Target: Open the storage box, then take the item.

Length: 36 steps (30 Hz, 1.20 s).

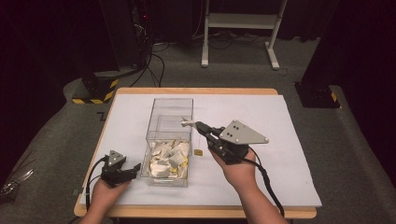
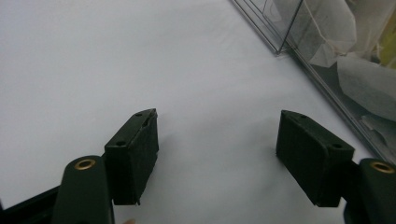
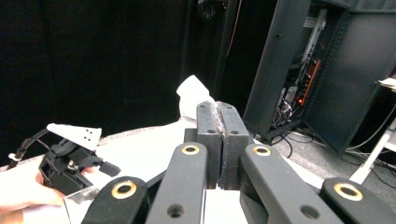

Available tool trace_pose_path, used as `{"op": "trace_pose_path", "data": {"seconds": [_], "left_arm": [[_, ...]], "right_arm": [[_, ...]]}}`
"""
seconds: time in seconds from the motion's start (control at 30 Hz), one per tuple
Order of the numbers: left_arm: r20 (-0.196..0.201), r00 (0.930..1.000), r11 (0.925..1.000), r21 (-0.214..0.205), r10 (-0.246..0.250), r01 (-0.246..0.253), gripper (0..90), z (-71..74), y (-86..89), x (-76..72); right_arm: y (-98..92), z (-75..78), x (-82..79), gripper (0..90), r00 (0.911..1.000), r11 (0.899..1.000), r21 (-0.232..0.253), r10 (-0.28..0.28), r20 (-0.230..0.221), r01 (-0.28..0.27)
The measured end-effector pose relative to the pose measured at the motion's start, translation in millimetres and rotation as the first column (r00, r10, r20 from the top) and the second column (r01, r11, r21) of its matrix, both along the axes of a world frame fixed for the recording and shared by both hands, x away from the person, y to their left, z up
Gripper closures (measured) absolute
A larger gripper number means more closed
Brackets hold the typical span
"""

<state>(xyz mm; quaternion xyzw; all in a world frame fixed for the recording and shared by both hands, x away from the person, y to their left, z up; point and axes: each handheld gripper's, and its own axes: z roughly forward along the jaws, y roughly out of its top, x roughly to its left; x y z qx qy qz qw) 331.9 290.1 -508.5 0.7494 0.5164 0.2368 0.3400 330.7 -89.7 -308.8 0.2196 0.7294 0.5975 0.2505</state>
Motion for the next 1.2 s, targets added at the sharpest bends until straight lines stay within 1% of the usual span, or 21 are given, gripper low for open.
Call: {"op": "trace_pose_path", "data": {"seconds": [0.2,0.47,0.63,0.73,0.87,1.2], "left_arm": [[-0.001,1.0000,1.0000,0.000,-0.001,0.001,29.9,0.0,0.1,0.1],[0.002,1.0000,1.0000,-0.003,0.003,-0.003,29.8,-0.1,-0.2,0.1],[0.002,1.0000,1.0000,0.002,0.002,-0.002,29.9,0.0,-0.1,0.1],[0.002,1.0000,1.0000,0.001,0.002,-0.002,29.9,-0.1,-0.2,0.1],[0.003,1.0000,1.0000,0.003,0.001,-0.001,29.8,-0.1,-0.2,0.1],[0.002,1.0000,1.0000,-0.002,0.003,-0.003,29.9,-0.2,-0.1,-0.1]], "right_arm": [[-7.9,-3.2,0.8,89.2,0.9997,1.000,-0.009,-0.023,0.003,0.023],[-22.9,-9.1,4.8,89.2,0.9985,0.999,-0.004,-0.054,-0.008,0.054],[-31.1,-11.7,10.3,89.2,0.9971,0.997,-0.010,-0.076,-0.012,0.076],[-35.9,-12.0,14.6,89.2,0.9960,0.996,-0.004,-0.087,-0.017,0.087],[-41.8,-11.8,20.0,89.2,0.9939,0.994,-0.001,-0.109,-0.018,0.109],[-57.6,-8.2,34.6,89.2,0.9844,0.985,0.004,-0.174,-0.027,0.174]]}}
